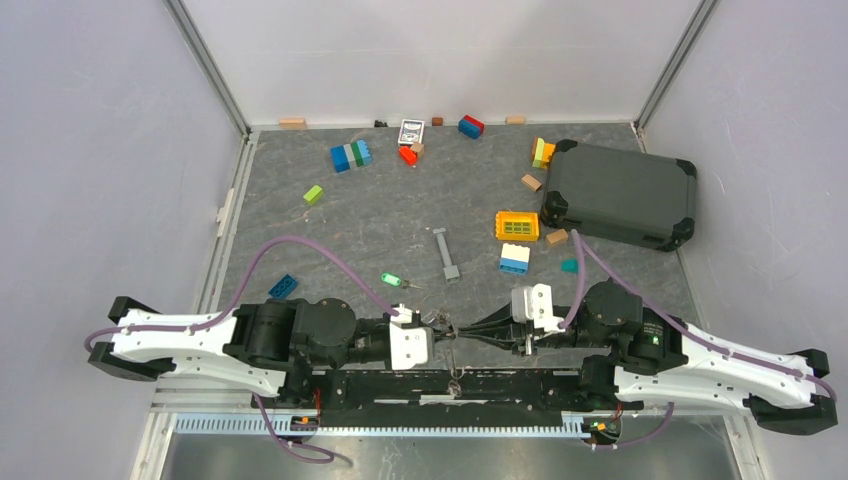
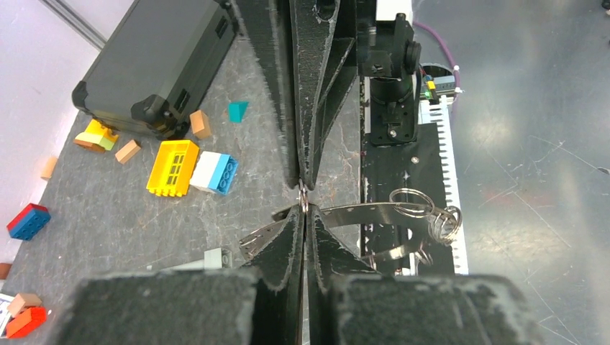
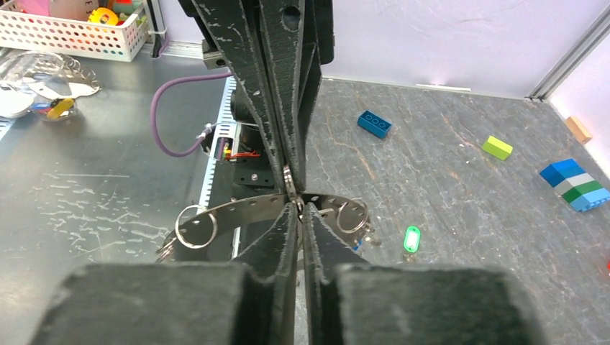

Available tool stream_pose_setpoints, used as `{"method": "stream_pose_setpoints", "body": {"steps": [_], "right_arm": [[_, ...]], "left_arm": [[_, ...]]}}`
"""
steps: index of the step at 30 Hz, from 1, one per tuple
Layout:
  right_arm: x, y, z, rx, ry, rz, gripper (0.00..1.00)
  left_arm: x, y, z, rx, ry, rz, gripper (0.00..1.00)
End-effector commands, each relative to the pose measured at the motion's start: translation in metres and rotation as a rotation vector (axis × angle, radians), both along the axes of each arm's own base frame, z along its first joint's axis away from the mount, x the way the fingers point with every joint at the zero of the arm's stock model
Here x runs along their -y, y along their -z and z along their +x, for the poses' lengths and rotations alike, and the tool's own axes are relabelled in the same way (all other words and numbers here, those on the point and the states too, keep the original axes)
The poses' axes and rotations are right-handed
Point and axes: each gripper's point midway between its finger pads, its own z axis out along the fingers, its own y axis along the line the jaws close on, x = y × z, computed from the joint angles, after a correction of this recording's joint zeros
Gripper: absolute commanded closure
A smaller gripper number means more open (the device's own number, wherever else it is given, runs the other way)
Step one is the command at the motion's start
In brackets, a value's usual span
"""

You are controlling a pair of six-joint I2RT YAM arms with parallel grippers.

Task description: Remove the keys from the keyring

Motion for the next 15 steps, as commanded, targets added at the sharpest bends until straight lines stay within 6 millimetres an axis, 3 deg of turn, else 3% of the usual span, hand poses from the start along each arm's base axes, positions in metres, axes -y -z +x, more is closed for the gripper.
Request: {"method": "stream_pose_setpoints", "body": {"steps": [1,15], "right_arm": [[-0.002,-0.003,0.002,-0.001,0.012,0.021,0.97],[-0.008,0.013,0.003,-0.015,0.007,-0.009,1.0]], "left_arm": [[0.0,-0.026,0.0,0.0,-0.001,-0.098,0.98],[0.002,-0.029,-0.002,-0.038,0.0,-0.194,0.98]]}}
